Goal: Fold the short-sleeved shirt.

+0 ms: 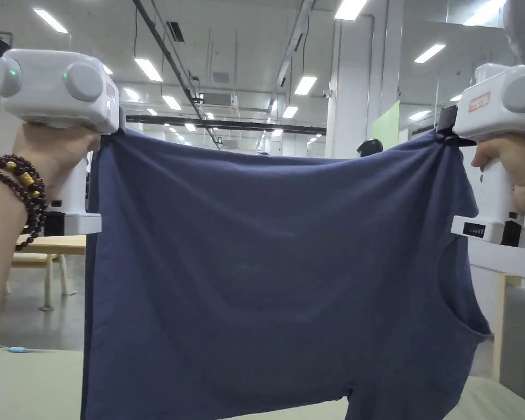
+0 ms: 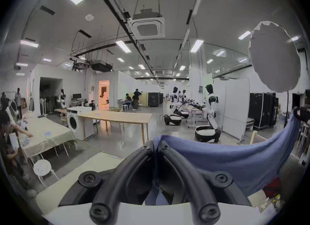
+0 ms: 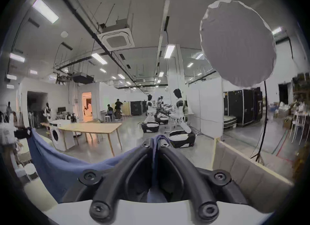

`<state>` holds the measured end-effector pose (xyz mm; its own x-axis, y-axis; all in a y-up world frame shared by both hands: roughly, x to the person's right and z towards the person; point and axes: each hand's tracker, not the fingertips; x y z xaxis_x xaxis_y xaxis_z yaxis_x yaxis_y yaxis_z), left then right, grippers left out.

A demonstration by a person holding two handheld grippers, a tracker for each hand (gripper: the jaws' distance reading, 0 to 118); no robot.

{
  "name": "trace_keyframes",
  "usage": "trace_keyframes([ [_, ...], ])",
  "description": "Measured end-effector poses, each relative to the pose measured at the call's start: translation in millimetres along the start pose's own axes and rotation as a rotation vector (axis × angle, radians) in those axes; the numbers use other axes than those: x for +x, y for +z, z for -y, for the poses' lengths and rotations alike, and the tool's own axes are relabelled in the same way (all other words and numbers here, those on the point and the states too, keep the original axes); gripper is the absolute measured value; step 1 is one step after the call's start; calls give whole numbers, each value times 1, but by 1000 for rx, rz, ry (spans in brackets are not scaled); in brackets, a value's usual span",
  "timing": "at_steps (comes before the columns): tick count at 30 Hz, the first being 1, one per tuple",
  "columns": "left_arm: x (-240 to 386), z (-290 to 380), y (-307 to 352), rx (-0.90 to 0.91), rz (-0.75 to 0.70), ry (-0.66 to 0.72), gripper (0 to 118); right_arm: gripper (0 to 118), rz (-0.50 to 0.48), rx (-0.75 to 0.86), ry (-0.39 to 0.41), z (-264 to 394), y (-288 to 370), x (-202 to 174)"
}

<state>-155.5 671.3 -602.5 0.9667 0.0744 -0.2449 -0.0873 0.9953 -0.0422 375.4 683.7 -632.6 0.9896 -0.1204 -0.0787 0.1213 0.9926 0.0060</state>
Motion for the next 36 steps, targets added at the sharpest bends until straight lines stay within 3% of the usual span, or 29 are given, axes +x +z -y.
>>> trace_keyframes([
  [4, 1, 27, -16, -37, 14, -10, 2, 4, 36, -39, 40, 32, -20, 2],
  [8, -3, 78, -35, -83, 30, -37, 2, 4, 2, -79, -18, 82, -34, 12],
  [17, -18, 230, -69, -288, 65, 86, 2, 4, -6, -233, -80, 211, -54, 28],
  [19, -18, 253, -69, -325, 64, 89, 2, 4, -13, -274, -119, 227, -57, 33],
  [26, -36, 296, -64, -389, 103, 65, 2, 4, -52, -308, -113, 255, -34, 48],
  [32, -67, 332, 2, -330, 198, 97, 2, 4, -91, -337, -17, 287, 33, 59],
  [36, -90, 363, 70, -336, 240, 98, 2, 4, -115, -371, 7, 319, 101, 69],
])
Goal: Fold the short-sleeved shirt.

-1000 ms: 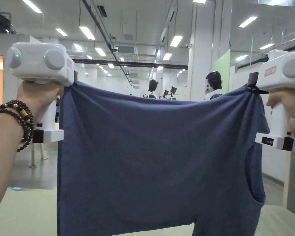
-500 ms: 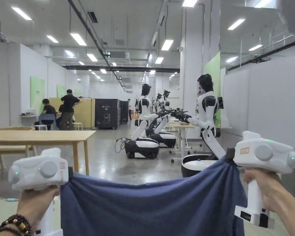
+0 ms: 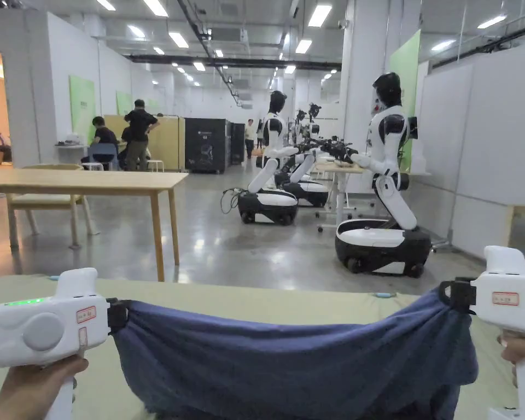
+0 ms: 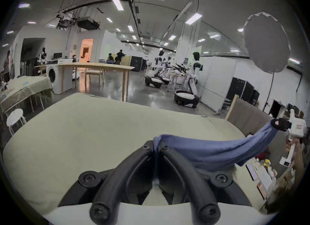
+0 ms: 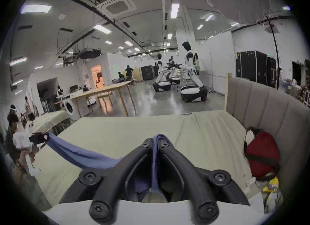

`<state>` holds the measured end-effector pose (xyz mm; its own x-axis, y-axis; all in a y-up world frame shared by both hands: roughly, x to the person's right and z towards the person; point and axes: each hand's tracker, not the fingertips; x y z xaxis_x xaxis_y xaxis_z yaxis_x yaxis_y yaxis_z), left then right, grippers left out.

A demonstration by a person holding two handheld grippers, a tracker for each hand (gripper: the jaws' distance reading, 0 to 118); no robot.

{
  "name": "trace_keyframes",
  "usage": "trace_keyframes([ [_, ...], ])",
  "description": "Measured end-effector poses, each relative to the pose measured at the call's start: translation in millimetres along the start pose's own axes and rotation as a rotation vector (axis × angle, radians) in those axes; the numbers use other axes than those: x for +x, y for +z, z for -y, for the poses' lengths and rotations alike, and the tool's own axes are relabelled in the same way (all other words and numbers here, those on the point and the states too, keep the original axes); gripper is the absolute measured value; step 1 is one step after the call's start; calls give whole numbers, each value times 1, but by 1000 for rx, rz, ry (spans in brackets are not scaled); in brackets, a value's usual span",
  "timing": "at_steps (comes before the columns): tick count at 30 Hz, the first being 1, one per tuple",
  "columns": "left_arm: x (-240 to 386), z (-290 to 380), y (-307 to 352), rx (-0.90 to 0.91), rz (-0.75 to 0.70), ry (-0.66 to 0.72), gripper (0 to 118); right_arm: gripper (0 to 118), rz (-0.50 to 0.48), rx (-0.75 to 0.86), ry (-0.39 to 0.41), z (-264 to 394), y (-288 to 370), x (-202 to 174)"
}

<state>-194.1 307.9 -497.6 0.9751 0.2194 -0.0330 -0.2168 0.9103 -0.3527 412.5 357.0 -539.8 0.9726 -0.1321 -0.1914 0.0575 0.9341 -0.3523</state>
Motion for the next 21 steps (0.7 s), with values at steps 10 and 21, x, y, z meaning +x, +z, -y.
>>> trace_keyframes([
  [10, -29, 162, 126, -140, 61, -66, 2, 4, -65, -165, 124, 169, 126, -2],
  [21, -63, 247, 159, -291, 82, 54, 2, 4, -99, -415, 136, 265, 161, 10],
])
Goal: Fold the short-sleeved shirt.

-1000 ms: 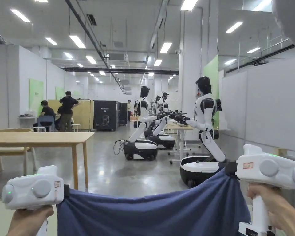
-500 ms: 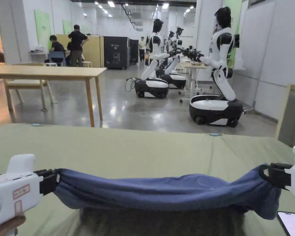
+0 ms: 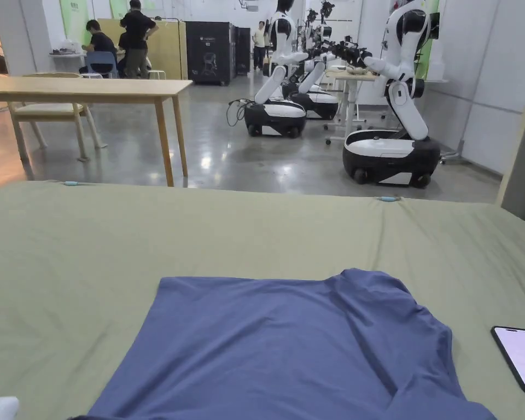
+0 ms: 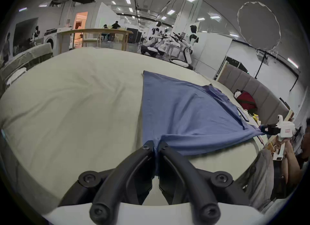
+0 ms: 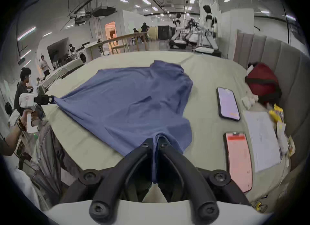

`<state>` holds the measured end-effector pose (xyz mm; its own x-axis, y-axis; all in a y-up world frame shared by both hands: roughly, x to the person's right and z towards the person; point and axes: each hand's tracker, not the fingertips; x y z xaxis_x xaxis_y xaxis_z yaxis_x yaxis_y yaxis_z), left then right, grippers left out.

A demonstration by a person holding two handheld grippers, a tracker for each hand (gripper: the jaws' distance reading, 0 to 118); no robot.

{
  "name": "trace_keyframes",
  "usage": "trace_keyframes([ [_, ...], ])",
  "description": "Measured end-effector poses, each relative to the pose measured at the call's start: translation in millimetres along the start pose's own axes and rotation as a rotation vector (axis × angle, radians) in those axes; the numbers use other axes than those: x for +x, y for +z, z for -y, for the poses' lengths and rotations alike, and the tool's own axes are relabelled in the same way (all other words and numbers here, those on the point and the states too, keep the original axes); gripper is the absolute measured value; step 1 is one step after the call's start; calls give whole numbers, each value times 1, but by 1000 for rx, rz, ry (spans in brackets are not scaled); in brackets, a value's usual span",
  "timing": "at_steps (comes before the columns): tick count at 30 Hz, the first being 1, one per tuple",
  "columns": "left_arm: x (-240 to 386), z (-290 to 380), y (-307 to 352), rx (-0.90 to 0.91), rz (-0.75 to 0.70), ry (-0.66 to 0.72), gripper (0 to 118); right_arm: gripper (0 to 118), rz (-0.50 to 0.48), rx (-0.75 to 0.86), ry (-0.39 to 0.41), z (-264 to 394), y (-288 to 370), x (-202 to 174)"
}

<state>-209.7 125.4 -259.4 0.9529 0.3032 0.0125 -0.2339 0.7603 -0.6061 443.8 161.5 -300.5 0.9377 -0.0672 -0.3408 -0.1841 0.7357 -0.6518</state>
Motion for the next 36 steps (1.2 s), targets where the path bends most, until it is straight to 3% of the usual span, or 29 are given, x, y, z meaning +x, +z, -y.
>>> trace_keyframes([
  [15, -29, 28, -14, -75, 28, 16, 2, 6, -25, -240, 187, 24, -37, 13],
  [17, -28, 27, -10, -72, 39, 23, 6, 15, -18, -230, 202, 22, -33, 13],
  [18, -28, 25, -6, -77, 38, 36, 20, 32, -3, -191, 208, 21, -28, 13],
  [19, -28, 23, -1, -79, 24, 40, 48, 60, 16, -163, 212, 20, -19, 13],
  [20, -27, 22, 7, -82, 24, 40, 97, 97, 23, -147, 193, 19, -8, 15],
  [21, -26, 21, 16, -80, 29, 37, 116, 106, -1, -118, 162, 16, 5, 17],
  [22, -26, 20, 31, -50, 52, 24, 118, 105, -11, -58, 116, 12, 24, 18],
  [25, -18, 19, 71, 22, 23, 6, 115, 104, -7, 122, 8, 2, 80, 7],
  [26, -14, 21, 84, 62, 4, -5, 106, 98, -12, 187, -33, 1, 98, 1],
  [27, -10, 23, 93, 100, -9, -19, 84, 83, -20, 242, -64, 1, 112, -3],
  [28, -6, 26, 101, 117, -38, -33, 39, 59, -27, 300, -77, 3, 124, -10],
  [29, 14, 29, 109, 103, -57, -38, 0, 19, -15, 342, -94, 5, 132, -17],
  [30, 18, 33, 109, 50, -109, -50, 0, 1, -2, 347, -104, 5, 136, -24],
  [32, 19, 33, 103, 50, -7, -46, 0, 1, -45, 343, -77, 3, 143, -48],
  [36, 24, 27, 72, 21, -36, -119, 0, 1, -87, 346, 61, -6, 144, -86],
])
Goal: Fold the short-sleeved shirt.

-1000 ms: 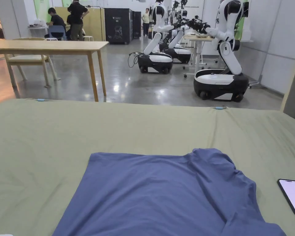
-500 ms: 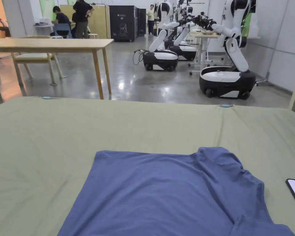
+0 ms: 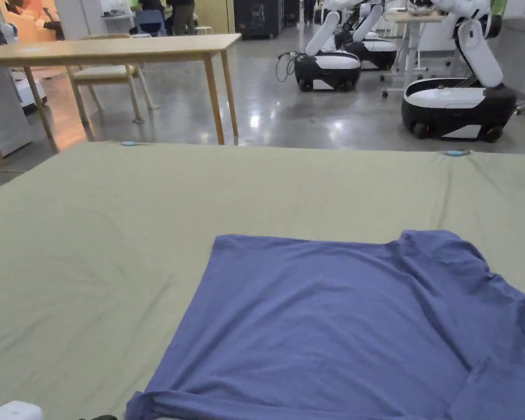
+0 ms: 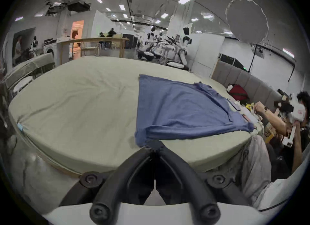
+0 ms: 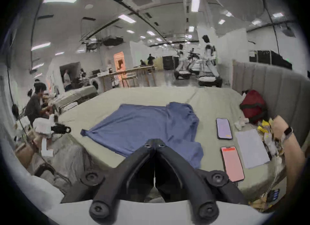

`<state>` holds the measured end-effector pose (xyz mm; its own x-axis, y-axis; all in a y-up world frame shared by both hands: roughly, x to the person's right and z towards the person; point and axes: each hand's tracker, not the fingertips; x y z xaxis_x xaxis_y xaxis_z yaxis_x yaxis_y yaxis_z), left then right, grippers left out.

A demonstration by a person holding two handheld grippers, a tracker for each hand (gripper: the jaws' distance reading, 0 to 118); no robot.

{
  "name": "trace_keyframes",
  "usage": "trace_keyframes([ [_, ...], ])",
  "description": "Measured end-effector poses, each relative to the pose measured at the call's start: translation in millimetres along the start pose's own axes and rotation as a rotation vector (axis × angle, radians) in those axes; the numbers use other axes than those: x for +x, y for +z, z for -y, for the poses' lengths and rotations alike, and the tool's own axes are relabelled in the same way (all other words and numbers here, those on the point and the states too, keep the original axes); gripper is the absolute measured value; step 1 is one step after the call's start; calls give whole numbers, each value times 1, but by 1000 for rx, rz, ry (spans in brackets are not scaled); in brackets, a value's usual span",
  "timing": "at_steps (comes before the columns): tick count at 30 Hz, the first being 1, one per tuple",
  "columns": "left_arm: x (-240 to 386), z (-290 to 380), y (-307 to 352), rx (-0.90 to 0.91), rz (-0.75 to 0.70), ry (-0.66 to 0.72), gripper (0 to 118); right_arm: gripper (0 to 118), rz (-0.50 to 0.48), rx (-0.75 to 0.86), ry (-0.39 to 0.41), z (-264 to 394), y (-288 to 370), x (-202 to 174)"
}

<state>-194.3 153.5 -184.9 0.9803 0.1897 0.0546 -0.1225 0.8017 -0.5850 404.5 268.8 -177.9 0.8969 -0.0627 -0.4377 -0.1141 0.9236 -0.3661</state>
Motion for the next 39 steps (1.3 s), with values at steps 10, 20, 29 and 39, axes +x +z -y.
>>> trace_keyframes([
  [10, -7, -8, -78, -89, -84, -31, 81, 1, -48, -33, 50, -10, -8, -22],
  [20, -1, 5, -85, -48, -83, -91, 4, 1, 89, -164, -15, -2, -32, -2],
  [29, -6, -1, -79, -48, -64, -73, 0, 2, 170, -318, -35, 17, -80, 36],
  [39, 0, -4, -76, -51, -51, -62, 0, 55, 195, -532, -27, 67, -135, 84],
])
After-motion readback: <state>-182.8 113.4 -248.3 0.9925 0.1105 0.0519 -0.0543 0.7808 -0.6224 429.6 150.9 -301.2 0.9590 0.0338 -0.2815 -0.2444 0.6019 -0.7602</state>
